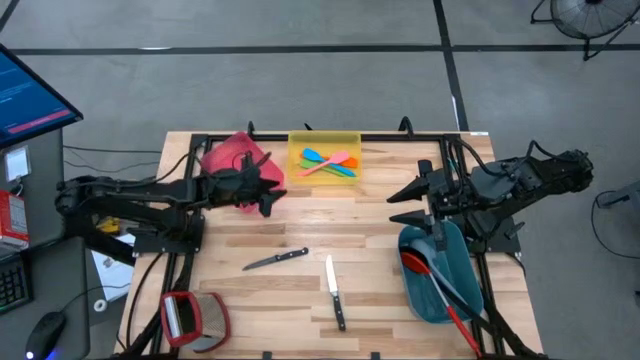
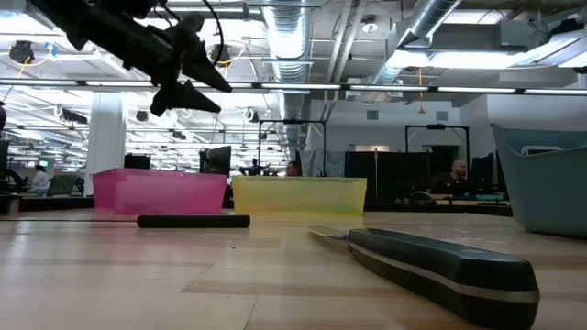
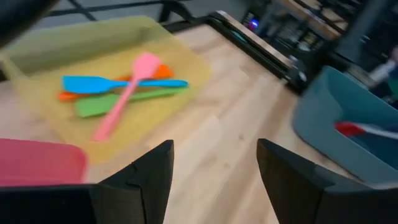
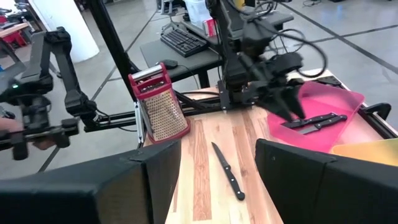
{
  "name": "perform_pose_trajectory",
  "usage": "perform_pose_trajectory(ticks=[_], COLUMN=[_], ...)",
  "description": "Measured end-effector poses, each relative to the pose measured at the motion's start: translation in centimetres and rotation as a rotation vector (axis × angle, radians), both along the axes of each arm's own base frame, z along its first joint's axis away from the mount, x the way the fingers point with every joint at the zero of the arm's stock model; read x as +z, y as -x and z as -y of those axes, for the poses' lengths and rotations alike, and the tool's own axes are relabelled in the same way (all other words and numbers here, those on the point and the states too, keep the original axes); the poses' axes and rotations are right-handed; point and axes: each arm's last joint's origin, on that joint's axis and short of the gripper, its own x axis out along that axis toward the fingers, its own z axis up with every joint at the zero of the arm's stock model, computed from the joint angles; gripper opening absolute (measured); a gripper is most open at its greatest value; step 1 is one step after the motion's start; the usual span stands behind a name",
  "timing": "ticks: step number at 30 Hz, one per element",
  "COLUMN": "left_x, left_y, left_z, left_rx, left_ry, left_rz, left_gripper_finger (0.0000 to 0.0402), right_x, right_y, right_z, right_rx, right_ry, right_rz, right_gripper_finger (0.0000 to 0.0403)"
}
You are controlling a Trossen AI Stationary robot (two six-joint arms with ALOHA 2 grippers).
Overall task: Pick & Place Kitchen Items
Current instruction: Put the top silver knife into the pink bin
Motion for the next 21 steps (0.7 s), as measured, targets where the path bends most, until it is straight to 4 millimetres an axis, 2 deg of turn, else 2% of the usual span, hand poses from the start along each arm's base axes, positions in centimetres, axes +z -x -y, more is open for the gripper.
perform_pose_trajectory(ticks=[10, 21], left_x=[0.1, 0.3], left_y=[-0.4, 0.2], left_z=[4.1, 8.8], left_rx=[-0.199, -0.425], left_ry=[-0.001, 0.002], left_rz=[0.013, 0.031], left_gripper_finger=[0.0211, 0.0211], right_x=[0.0, 0.0], right_y=[-0.1, -0.1], right_z=[0.2, 0.2], right_rx=[-0.014, -0.021], right_ry=[-0.008, -0.032], right_rz=[0.000, -0.002], right_gripper_finger=[0.0202, 0.0202])
